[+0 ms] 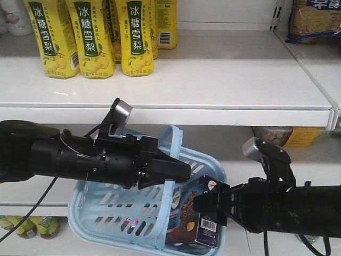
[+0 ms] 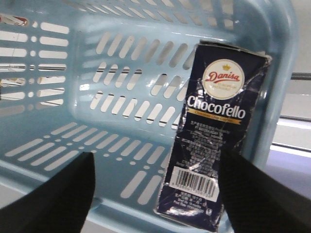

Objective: Left arm holds basket, right arm returns cookies
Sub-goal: 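Reach the right gripper into the basket and grasp the Chocofello box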

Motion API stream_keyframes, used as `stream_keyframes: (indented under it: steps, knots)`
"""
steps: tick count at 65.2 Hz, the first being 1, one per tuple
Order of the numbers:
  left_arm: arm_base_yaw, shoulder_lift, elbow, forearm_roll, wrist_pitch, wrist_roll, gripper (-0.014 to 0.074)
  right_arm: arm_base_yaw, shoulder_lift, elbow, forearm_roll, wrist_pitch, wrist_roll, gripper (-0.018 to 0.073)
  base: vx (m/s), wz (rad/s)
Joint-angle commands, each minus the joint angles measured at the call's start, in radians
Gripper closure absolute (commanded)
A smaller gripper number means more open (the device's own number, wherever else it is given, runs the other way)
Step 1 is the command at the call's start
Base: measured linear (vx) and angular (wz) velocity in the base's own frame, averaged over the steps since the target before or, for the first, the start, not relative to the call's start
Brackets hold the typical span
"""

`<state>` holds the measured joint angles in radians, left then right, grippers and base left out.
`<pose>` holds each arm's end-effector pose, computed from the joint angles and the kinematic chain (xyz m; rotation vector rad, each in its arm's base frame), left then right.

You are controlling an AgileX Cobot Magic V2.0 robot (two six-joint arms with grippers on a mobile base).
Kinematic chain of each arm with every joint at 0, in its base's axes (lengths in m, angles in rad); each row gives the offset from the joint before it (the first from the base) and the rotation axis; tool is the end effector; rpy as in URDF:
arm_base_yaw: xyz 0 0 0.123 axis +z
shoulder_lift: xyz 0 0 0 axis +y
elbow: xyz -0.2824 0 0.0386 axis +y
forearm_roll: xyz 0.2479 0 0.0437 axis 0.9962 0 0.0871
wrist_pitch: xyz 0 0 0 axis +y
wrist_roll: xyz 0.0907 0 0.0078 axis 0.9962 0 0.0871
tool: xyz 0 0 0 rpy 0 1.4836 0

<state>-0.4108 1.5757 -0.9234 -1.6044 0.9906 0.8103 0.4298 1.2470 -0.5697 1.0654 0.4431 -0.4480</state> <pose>0.2510 -0.1924 0.2650 0.2312 2.3102 -1.7225 0.1903 0.1249 0.2202 -0.0133 2.5155 0.9062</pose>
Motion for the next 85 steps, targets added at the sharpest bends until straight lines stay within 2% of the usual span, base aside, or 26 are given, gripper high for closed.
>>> stream_keyframes:
  steps: [1,24,49,85]
  knots:
    - [0.004,-0.047,-0.042,-0.175,-0.009,0.022,0.0602,0.0,0.018,-0.031,0.035,-0.028,-0.034,0.006,0.0,0.0]
    - [0.004,-0.047,-0.042,-0.175,-0.009,0.022,0.0602,0.0,0.071,-0.031,0.047,-0.051,-0.065,0.006,0.0,0.0]
    - [0.004,-0.047,-0.042,-0.175,-0.009,0.022,0.0602,0.0,0.144,-0.082,0.212,-0.01,-0.233,0.0063,0.0,0.0]
    - [0.004,-0.047,-0.042,-0.175,-0.009,0.022,0.0602,0.0,0.373,-0.225,0.216,0.013,-0.269,0.0063,0.0,0.0]
